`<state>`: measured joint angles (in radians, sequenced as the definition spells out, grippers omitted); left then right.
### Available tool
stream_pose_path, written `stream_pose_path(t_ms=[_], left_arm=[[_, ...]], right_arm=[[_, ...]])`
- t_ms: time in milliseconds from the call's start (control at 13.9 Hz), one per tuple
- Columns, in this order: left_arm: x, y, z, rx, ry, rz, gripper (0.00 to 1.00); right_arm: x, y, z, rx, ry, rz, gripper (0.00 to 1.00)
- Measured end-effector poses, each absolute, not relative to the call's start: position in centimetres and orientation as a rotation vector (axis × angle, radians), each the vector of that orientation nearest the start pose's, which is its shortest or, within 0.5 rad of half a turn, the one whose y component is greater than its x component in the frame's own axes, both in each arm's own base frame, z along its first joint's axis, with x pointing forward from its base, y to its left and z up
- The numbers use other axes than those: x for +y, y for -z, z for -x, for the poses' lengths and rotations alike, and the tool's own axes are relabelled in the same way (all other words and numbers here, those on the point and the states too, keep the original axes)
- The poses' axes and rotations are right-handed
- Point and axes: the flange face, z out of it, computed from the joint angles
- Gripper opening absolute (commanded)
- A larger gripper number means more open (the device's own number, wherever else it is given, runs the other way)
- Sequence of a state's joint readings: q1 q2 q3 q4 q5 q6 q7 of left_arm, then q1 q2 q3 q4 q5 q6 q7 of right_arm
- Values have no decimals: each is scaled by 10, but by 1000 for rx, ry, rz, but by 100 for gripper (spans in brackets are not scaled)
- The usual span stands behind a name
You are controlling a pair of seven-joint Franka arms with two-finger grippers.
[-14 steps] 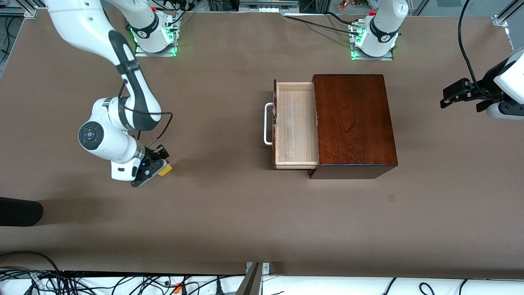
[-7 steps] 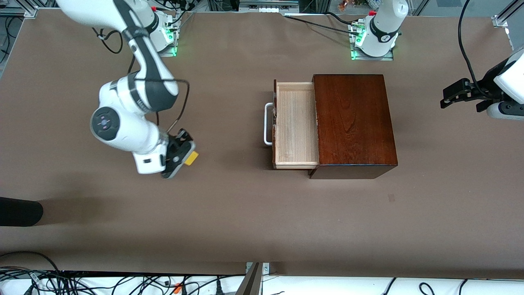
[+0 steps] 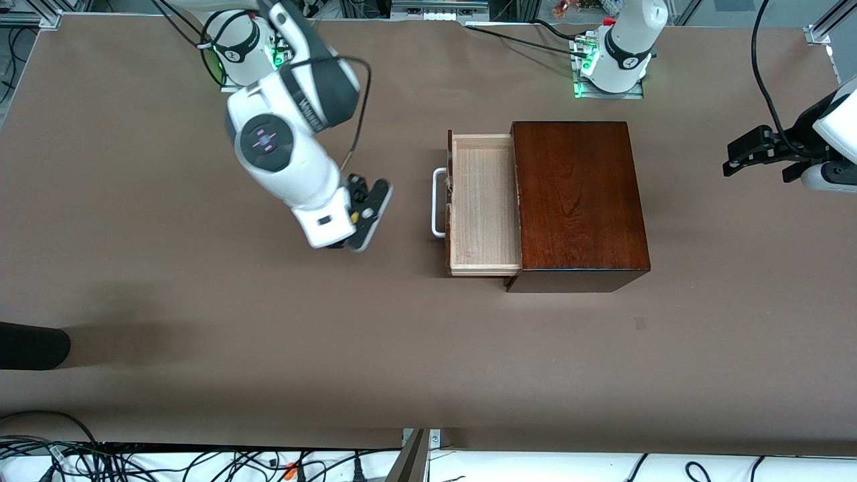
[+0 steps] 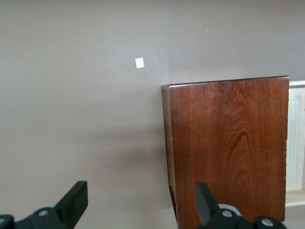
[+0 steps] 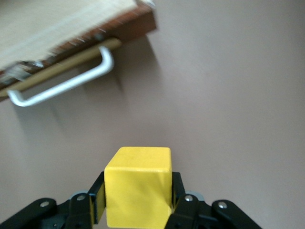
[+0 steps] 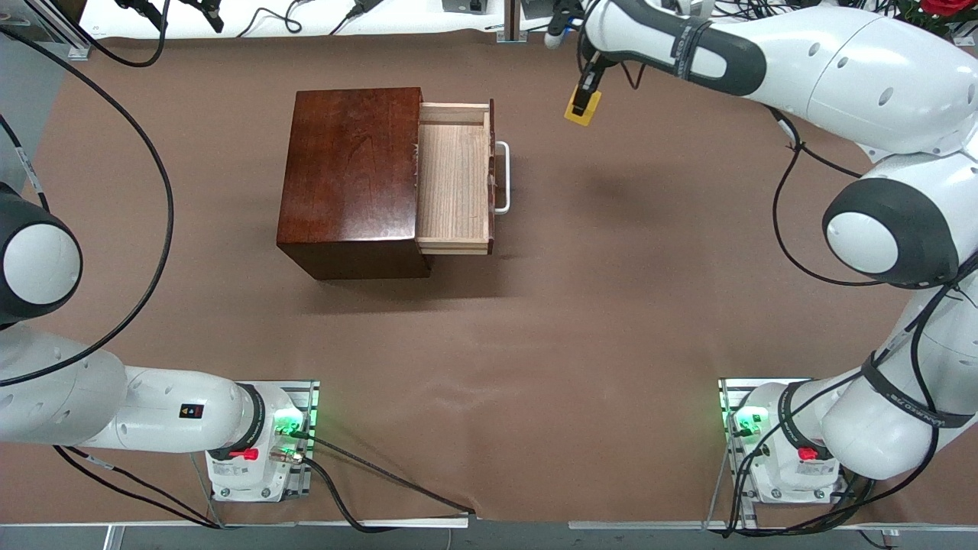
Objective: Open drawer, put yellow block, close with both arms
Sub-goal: 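Carry the yellow cube with the right gripper over the open drawer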
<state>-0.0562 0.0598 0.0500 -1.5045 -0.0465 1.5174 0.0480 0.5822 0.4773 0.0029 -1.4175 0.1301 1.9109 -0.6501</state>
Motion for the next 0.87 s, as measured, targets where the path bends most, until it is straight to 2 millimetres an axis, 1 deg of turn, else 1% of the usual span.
stream_pose_path(t_ms=[216, 361, 649, 866], left_arm=[[-10, -618, -568, 89, -73, 3184, 100], [-10, -618, -568, 88, -73, 3184, 100], [-9, -618, -568, 86, -73, 3184, 100], [-6, -618, -568, 79, -73, 3184, 100]], right_arm=[[448, -447, -543, -1765, 68, 2487, 30], [475, -454, -521, -1801, 83, 2467, 30], [507, -455, -490, -1877, 70, 2412, 30], [533, -458, -465, -1989, 94, 2382, 30]])
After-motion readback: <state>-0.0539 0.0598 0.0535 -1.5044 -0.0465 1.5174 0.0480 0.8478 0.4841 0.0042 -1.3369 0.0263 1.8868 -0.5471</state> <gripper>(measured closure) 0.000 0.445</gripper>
